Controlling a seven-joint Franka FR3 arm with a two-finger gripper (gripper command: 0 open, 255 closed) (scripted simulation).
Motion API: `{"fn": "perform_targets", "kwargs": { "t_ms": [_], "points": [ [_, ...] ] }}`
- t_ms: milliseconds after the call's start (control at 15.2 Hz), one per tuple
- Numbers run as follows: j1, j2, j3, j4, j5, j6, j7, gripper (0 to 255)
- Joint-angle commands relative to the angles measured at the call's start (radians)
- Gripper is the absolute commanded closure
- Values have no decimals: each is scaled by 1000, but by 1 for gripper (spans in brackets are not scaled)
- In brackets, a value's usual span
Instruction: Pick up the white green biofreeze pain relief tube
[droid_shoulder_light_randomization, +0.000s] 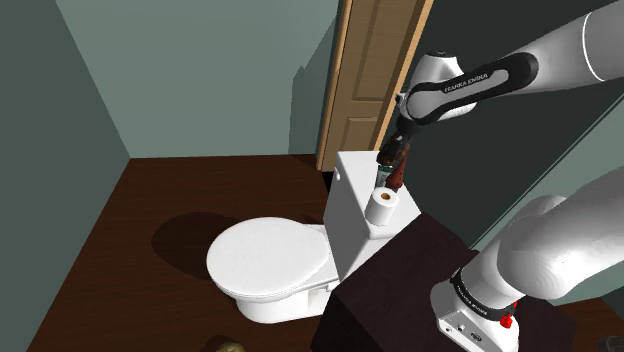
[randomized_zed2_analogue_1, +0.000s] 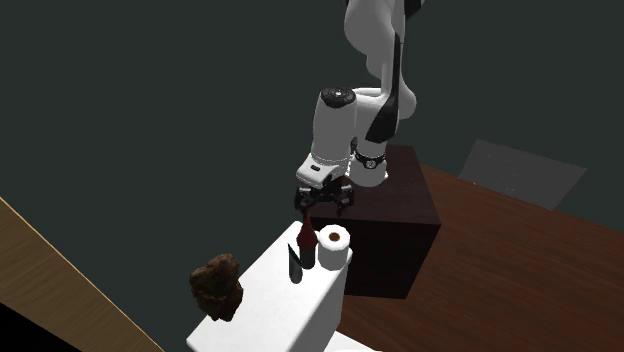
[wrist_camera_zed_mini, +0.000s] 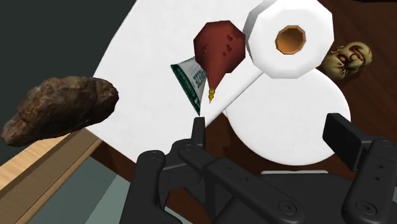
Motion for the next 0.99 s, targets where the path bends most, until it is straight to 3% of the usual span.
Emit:
{"fn": "perform_targets", "kwargs": {
  "t_ms": [0,264,528,924],
  "points": [
    [17,101,-34,31,47,73,-80,0],
    [30,289,-67,102,196,179,-267,0],
    [-18,475,-26,202,374,245,-466,0],
    [-48,544,13,207,433,303,-510,0]
  ]
}}
